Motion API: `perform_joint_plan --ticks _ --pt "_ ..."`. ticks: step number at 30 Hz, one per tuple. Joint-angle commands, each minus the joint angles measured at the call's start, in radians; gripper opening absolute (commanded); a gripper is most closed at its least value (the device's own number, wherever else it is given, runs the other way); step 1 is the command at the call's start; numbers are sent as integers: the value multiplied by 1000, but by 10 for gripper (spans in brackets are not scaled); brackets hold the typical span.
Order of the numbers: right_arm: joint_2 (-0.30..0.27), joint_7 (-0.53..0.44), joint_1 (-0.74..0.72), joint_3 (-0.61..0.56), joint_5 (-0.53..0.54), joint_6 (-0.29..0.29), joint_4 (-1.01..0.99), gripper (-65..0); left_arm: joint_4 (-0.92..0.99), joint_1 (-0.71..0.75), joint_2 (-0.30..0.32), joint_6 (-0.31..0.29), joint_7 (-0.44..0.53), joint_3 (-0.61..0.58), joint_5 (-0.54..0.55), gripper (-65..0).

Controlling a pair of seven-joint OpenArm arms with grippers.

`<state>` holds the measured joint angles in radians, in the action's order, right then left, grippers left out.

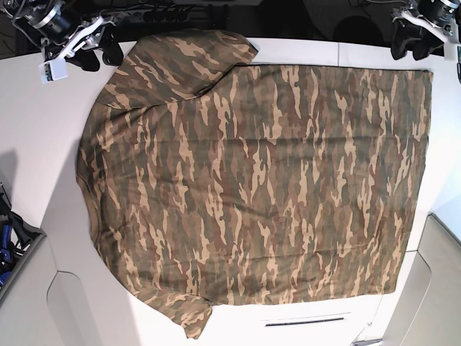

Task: Fold the T-shirt properly
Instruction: 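Move both grippers down to the shirt's hem corners and grasp them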

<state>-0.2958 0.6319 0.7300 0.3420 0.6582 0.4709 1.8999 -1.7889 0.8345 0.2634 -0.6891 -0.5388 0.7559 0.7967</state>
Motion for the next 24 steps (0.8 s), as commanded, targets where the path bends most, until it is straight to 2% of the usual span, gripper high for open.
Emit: perform_joint_plan --ticks 1,8,17,20,24 --pt "-5 -17 -3 5 11 3 -6 -313 -16 13 26 -9 19 10 15 -237" --pt "3 18 -59 0 47 42 -98 -313 29 -54 117 -9 18 10 12 -226" --pt "76 16 -73 0 46 57 -104 -313 264 -196 245 -9 18 10 -10 -226" --pt "85 16 -73 -2 47 57 -104 -313 337 -220 280 -9 19 10 -8 -177" --pt "101 17 -81 -2 49 57 -104 -313 397 -233 303 -9 18 9 19 -175"
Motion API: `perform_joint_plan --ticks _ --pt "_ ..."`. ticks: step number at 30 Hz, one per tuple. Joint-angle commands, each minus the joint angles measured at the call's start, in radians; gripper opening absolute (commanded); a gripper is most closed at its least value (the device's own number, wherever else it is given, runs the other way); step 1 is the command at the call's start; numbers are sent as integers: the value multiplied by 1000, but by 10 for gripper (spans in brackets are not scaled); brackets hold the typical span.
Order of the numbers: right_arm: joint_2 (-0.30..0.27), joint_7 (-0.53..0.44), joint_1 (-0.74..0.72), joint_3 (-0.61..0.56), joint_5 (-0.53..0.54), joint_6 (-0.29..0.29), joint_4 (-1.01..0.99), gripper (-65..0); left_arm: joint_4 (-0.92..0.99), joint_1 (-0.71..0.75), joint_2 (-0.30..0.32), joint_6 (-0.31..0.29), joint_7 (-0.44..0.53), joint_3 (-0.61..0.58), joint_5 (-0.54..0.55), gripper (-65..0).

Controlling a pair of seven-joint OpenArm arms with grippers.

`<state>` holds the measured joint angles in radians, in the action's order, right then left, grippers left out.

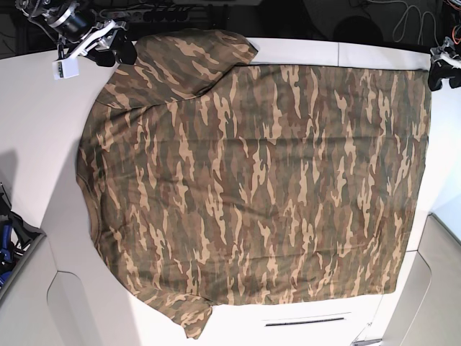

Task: Fold the T-shirt properly
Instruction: 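Move both grippers down to the shirt's hem corners and grasp them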

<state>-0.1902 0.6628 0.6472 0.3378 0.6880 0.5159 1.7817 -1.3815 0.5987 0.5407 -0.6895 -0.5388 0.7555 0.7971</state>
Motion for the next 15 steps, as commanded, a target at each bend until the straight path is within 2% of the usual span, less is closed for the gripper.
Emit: perform_joint_plan --ticks 1,6,15 --pt "-2 -13 1 2 19 12 14 -313 -7 2 24 -9 18 9 22 -175" --pt "10 -10 -2 0 20 12 14 -313 3 2 24 -9 17 -20 22 -175" --pt "11 -10 -4 -64 19 12 14 -313 5 -1 24 -9 20 -155 -10 -175"
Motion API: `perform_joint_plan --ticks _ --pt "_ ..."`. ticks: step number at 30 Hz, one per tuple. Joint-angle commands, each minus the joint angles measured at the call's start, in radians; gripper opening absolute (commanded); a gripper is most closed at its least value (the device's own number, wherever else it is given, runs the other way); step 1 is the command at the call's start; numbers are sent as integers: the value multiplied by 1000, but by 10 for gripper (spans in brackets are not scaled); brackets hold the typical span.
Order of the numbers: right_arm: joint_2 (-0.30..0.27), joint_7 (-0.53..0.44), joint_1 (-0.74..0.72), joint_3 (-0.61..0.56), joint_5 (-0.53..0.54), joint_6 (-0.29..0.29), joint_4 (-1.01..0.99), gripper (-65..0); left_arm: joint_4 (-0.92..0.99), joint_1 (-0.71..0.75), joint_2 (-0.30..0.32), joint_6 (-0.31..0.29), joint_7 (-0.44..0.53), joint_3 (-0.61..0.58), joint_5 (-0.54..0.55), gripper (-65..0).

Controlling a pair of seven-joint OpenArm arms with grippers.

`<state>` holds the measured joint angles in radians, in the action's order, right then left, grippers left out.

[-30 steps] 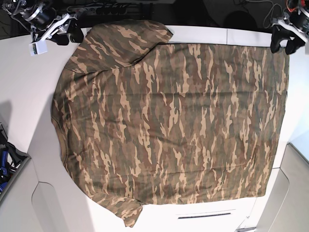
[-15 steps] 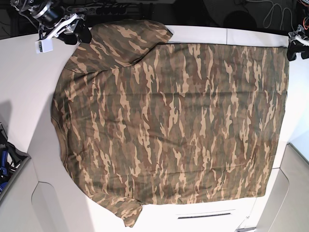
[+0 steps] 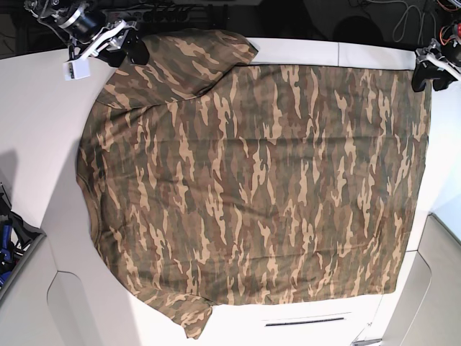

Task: Fold the T-shirt properly
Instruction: 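Move both grippers down to the shirt's hem corners and grasp them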

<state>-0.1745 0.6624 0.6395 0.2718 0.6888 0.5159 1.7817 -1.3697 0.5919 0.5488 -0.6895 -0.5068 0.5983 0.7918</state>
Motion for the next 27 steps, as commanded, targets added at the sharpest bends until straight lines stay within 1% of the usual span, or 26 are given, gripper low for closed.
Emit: perform_joint_plan --ticks 1,7,11,12,13,15,16,17,18,20,21,23,27 --pt "-5 -9 4 -10 18 12 14 -313 -7 4 16 -9 -10 -4 -5 -175" --pt "-5 -11 3 -75 7 12 14 -314 -6 4 16 -9 -5 -5 -7 -175" --pt "-5 -11 3 -82 7 12 14 -320 -6 3 16 -9 18 -5 -11 -176" --pt "-5 -11 3 -82 7 12 14 -338 -6 4 16 -9 17 -5 -11 -176" --pt "-5 -11 3 -82 7 12 14 -369 -6 4 16 -9 17 -5 -13 -178" --pt "-5 -11 3 -82 7 12 14 -455 -6 3 16 -9 17 -5 -27 -184" --pt "-5 -11 3 -82 7 12 14 -502 -6 3 16 -9 17 -5 -27 -200" --pt "-5 -11 3 -82 7 12 14 -541 -6 3 16 -9 17 -5 -26 -234" --pt "-5 -11 1 -82 7 12 14 -575 -6 3 16 -9 17 -5 -26 -289" --pt "-5 -15 0 -82 7 12 14 -633 -6 4 16 -9 26 -5 -26 -451" --pt "-5 -15 0 -82 7 12 14 -650 -6 4 16 -9 37 -5 -26 -529" --pt "-5 -15 1 -82 7 12 14 -650 -6 4 16 -9 56 -5 -26 -650" --pt "-5 -10 1 -82 12 17 14 -650 -6 0 17 -9 65 -4 -26 -650"
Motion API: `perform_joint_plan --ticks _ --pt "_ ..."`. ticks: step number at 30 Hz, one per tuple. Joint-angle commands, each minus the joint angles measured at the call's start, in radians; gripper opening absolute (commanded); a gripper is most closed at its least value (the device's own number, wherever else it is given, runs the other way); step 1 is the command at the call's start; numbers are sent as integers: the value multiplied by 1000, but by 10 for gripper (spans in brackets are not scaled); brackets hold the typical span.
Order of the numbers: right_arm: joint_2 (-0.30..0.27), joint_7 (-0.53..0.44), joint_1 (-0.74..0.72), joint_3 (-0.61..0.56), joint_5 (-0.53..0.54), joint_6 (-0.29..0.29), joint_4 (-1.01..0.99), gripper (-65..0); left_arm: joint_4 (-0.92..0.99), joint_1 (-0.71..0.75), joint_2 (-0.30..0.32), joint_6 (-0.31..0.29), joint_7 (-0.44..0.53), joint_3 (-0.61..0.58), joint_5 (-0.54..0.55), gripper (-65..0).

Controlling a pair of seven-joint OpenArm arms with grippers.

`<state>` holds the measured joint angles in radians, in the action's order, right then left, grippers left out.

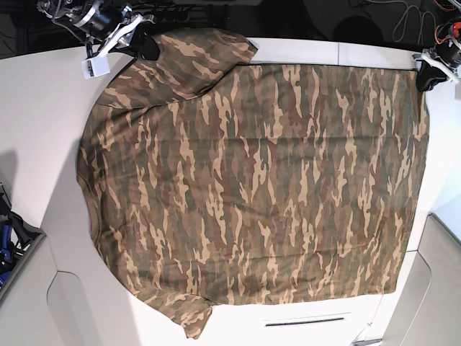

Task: Fold the T-shirt properly
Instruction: 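Move both grippers down to the shirt's hem corners and grasp them, then lift the hem with both grippers and fold it over toward the collar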

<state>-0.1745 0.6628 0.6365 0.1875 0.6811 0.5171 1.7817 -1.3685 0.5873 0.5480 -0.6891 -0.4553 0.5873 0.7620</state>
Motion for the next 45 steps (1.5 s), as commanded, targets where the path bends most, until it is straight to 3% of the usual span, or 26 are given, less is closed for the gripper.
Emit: perform_joint_plan --ticks 1,13,23,30,45 --pt "-5 -10 4 2 26 28 14 -650 -8 2 18 -9 14 10 4 -650" --pt "-5 71 -3 89 260 74 89 -650 -90 -8 18 -9 -1 148 131 -650" --pt "-5 79 -201 137 217 74 114 -650 -140 -77 17 -9 2 148 131 -650" --pt "-5 79 -362 137 118 71 87 -650 -126 -244 17 -9 3 128 33 -650" --pt "-5 79 -693 135 29 71 -174 -650 29 -536 17 -9 101 -92 -238 -650"
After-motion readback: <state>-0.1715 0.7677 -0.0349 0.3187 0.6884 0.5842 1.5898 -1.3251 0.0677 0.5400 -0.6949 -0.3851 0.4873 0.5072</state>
